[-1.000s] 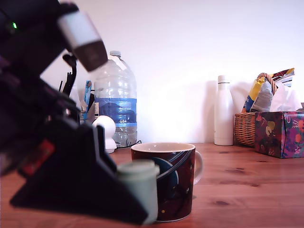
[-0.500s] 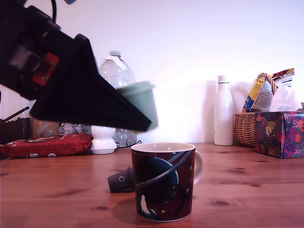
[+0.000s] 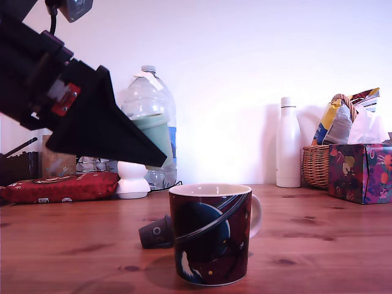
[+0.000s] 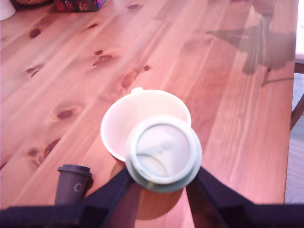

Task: Pick up the coffee capsules from the table one by one and drop them inside the nearest coffee cup

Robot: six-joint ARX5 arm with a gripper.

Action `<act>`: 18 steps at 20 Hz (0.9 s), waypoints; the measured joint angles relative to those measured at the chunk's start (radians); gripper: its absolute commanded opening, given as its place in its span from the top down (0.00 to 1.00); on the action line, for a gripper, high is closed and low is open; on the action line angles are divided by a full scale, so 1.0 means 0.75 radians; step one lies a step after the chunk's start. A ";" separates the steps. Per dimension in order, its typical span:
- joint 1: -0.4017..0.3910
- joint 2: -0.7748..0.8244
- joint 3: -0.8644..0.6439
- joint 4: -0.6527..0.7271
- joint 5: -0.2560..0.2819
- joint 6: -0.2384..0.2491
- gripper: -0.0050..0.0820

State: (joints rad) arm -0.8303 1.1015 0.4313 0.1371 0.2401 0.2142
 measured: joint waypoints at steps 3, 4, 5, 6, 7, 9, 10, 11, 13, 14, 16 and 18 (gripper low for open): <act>0.001 0.046 0.117 -0.081 0.009 -0.006 0.82; 0.002 0.085 0.168 -0.115 0.017 -0.008 0.82; 0.002 0.130 0.213 -0.148 0.023 -0.008 0.82; 0.002 0.186 0.260 -0.189 0.031 -0.009 0.82; 0.002 0.240 0.299 -0.220 0.041 -0.009 0.82; 0.002 0.337 0.378 -0.305 0.052 -0.009 0.82; 0.002 0.378 0.421 -0.351 0.052 -0.009 0.82; 0.002 0.414 0.469 -0.400 0.052 -0.010 0.82; 0.002 0.468 0.557 -0.478 0.052 -0.010 0.82; 0.002 0.486 0.591 -0.508 0.052 -0.009 0.82; 0.002 0.520 0.642 -0.565 0.052 -0.008 0.82; 0.002 0.561 0.672 -0.608 0.052 -0.008 0.82</act>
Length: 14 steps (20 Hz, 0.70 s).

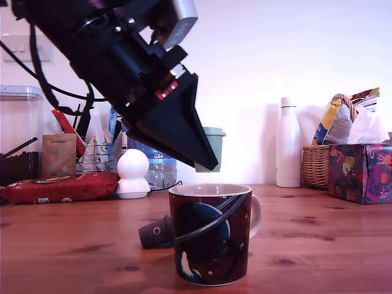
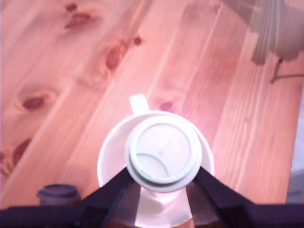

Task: Pick up the coffee capsules from the table one by one and drop them inside the nearest coffee cup

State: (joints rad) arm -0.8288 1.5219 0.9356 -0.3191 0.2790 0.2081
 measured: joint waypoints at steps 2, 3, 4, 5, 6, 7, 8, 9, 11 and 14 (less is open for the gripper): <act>0.000 0.037 0.007 -0.035 0.000 0.000 0.82; 0.000 0.051 0.007 -0.041 0.000 0.001 0.82; 0.000 0.055 0.007 -0.044 0.000 0.001 0.82; 0.000 0.055 0.007 -0.043 0.000 0.000 0.81; 0.000 0.055 0.007 -0.043 0.000 0.001 0.81; 0.000 0.055 0.007 -0.044 0.000 0.001 0.81; 0.000 0.055 0.007 -0.043 0.000 0.000 0.81; 0.000 0.055 0.007 -0.043 0.000 0.000 0.81; 0.000 0.055 0.007 -0.043 0.000 0.000 0.81; 0.000 0.055 0.007 -0.043 -0.001 0.000 0.80</act>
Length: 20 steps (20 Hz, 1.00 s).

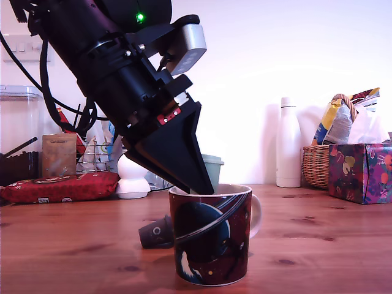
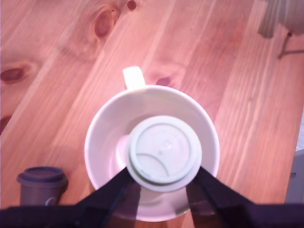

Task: Pick up the coffee capsules from the table one by one and drop them inside the nearest coffee cup

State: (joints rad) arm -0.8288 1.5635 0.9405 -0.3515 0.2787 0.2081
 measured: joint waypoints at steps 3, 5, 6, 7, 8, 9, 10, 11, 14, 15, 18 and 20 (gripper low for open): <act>0.000 0.000 0.000 0.000 0.001 0.000 0.27; 0.000 0.000 0.000 0.001 0.001 -0.002 0.18; 0.000 0.000 0.000 0.001 0.006 -0.002 0.18; 0.000 0.000 0.000 0.004 0.011 -0.002 0.18; 0.000 0.000 0.000 0.011 0.012 -0.003 0.18; 0.000 0.000 0.000 0.017 0.012 -0.004 0.18; 0.000 0.000 0.000 0.020 0.012 -0.004 0.18; 0.000 0.000 0.000 0.020 0.012 -0.004 0.19; 0.001 0.000 0.002 0.029 0.013 -0.005 0.19; 0.000 0.000 0.003 0.026 0.013 -0.005 0.19; 0.000 -0.007 0.003 0.018 0.013 -0.005 0.19; 0.001 -0.040 0.003 0.017 0.012 -0.005 0.26</act>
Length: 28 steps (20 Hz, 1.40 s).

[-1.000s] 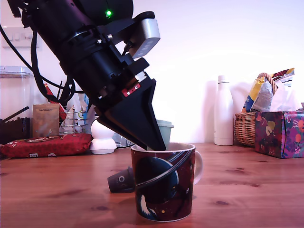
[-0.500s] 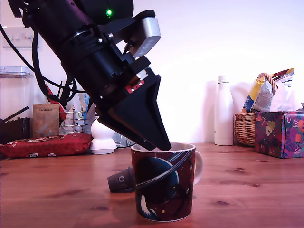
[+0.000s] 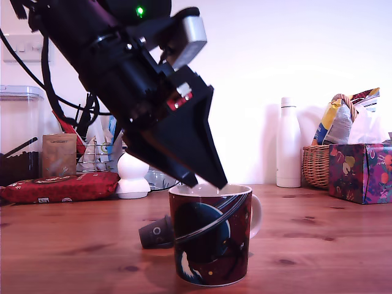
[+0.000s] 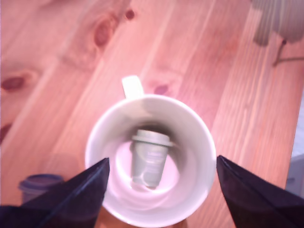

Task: Pick up the coffee capsules from the table one by one and drop them inside the nearest coffee cup

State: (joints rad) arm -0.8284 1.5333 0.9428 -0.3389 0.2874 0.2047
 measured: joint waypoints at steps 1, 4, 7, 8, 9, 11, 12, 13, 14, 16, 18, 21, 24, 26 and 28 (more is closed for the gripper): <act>0.000 -0.034 0.000 -0.003 0.000 0.000 0.35; 0.000 -0.180 0.000 -0.011 0.009 0.000 0.85; 0.000 -0.267 0.008 -0.028 0.021 0.020 0.96; 0.000 -0.273 0.008 -0.027 0.025 0.033 0.96; 0.002 -0.273 0.007 -0.025 0.034 0.047 0.96; 0.024 -0.291 -0.035 0.059 0.056 0.050 0.96; 0.038 -0.323 -0.090 0.111 0.062 0.050 0.96; 0.061 -0.367 -0.161 0.161 0.068 0.050 0.96; 0.091 -0.411 -0.231 0.201 0.073 0.050 0.96; 0.175 -0.479 -0.357 0.297 0.131 0.049 0.96; 0.272 -0.526 -0.448 0.407 0.250 0.046 0.96; 0.401 -0.604 -0.549 0.561 0.332 0.035 0.96; 0.491 -0.629 -0.637 0.685 0.374 0.021 0.96; 0.539 -0.628 -0.712 0.780 0.391 0.005 0.96; 0.563 -0.628 -0.781 0.863 0.396 -0.014 0.96</act>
State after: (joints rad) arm -0.4065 1.0622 0.3573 0.3084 0.5842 0.1944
